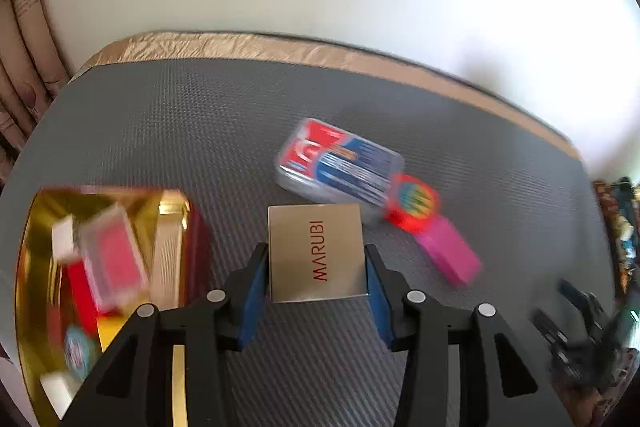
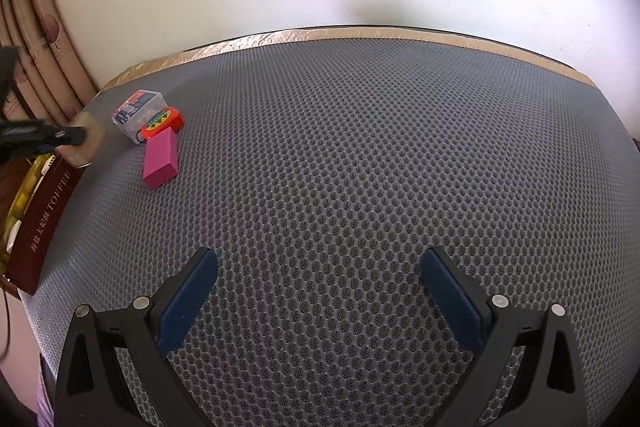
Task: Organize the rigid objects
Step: 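Lower the MARUBI box into the gold tin with the left tool while the right tool grasps the pink block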
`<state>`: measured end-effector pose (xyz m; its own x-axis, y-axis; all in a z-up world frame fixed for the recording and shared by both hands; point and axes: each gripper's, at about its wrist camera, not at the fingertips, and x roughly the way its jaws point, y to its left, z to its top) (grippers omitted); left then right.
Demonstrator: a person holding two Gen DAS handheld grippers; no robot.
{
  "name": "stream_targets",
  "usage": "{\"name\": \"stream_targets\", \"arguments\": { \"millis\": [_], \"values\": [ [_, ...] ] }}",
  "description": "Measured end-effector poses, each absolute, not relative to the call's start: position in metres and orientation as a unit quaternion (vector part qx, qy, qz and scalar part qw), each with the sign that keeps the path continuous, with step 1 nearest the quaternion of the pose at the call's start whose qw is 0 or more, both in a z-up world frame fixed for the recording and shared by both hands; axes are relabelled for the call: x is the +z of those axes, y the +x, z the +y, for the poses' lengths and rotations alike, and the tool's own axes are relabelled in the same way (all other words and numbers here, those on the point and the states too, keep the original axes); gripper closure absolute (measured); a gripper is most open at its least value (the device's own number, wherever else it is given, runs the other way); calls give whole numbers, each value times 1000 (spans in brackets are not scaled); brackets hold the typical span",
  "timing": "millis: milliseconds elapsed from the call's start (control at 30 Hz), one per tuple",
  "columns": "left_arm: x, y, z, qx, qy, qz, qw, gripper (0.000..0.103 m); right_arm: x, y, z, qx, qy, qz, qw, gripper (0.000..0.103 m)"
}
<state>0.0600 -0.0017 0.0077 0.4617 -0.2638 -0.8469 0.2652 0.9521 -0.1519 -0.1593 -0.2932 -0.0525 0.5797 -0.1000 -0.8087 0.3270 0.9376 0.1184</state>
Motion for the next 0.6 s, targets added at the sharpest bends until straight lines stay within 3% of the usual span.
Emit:
{"name": "stream_targets", "arguments": {
  "millis": [100, 133, 233, 600],
  "values": [
    [20, 18, 3, -175, -30, 485, 856, 57, -51, -160, -293, -121, 127, 440, 881, 3],
    [24, 2, 9, -179, -41, 480, 858, 57, -50, -161, -290, -112, 126, 436, 884, 8],
    [35, -29, 28, -178, -65, 467, 863, 57, -44, -155, -272, -61, 102, 434, 893, 39],
    [72, -88, 128, -88, -85, 434, 893, 56, -37, -59, -197, 13, 46, 464, 885, 40]
  ]
}}
